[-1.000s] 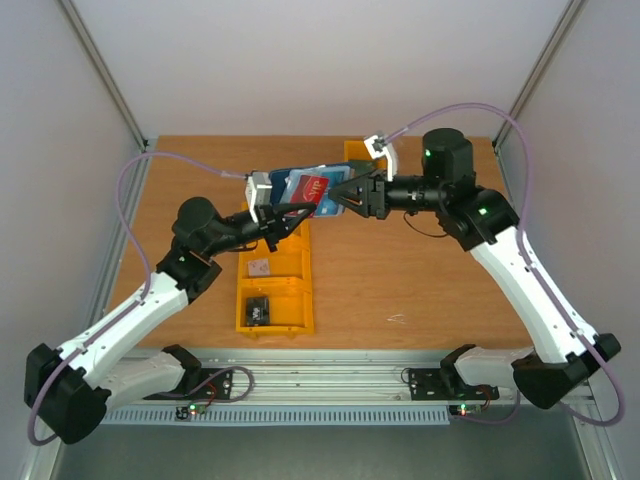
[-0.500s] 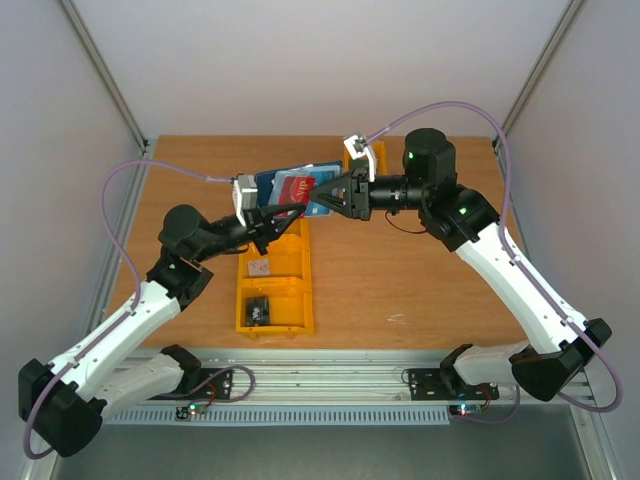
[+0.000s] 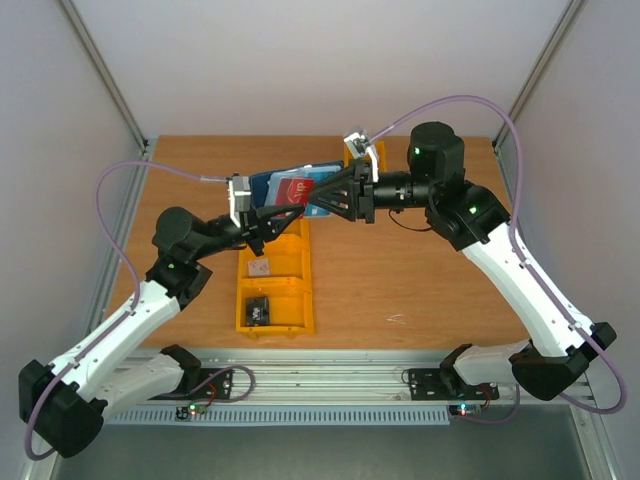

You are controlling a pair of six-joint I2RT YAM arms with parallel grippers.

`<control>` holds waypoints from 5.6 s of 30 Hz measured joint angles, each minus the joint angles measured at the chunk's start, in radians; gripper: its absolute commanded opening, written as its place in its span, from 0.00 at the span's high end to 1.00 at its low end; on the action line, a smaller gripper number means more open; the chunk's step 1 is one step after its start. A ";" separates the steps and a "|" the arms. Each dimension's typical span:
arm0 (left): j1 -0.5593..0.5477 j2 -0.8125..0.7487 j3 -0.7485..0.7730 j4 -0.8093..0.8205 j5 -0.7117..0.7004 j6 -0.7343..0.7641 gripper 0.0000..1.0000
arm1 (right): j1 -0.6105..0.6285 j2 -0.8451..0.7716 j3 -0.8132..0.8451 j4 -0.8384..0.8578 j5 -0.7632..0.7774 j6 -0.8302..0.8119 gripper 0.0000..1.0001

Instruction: Take the credit cards out of the card holder

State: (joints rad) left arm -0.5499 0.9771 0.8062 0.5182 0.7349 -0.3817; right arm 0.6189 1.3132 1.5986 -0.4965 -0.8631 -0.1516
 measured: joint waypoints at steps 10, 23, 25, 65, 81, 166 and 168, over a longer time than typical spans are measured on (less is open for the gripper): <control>-0.002 0.004 0.000 0.004 0.064 -0.008 1.00 | 0.001 0.019 0.071 0.012 -0.003 -0.048 0.69; -0.003 0.004 0.000 -0.012 0.065 -0.013 1.00 | 0.008 0.029 0.016 0.023 -0.087 -0.030 0.83; -0.005 0.004 0.000 -0.013 0.068 -0.014 1.00 | 0.007 0.029 0.014 0.025 -0.095 -0.023 0.97; 0.037 -0.044 -0.010 -0.039 0.017 -0.087 1.00 | -0.034 0.086 0.035 -0.288 -0.097 -0.178 0.85; 0.047 -0.058 -0.011 -0.032 -0.033 -0.090 0.88 | -0.040 0.084 -0.018 -0.119 -0.161 -0.065 0.99; 0.418 0.620 0.453 -0.470 -0.599 0.128 1.00 | -0.449 0.676 0.195 -0.627 0.153 -0.066 0.99; 0.418 0.615 0.448 -0.468 -0.588 0.122 1.00 | -0.434 0.654 0.094 -0.629 0.151 -0.071 0.99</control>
State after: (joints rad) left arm -0.1322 1.5921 1.2541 0.0498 0.1471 -0.2600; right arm 0.1848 1.9671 1.6924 -1.1255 -0.7116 -0.2230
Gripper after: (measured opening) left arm 0.043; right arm 0.013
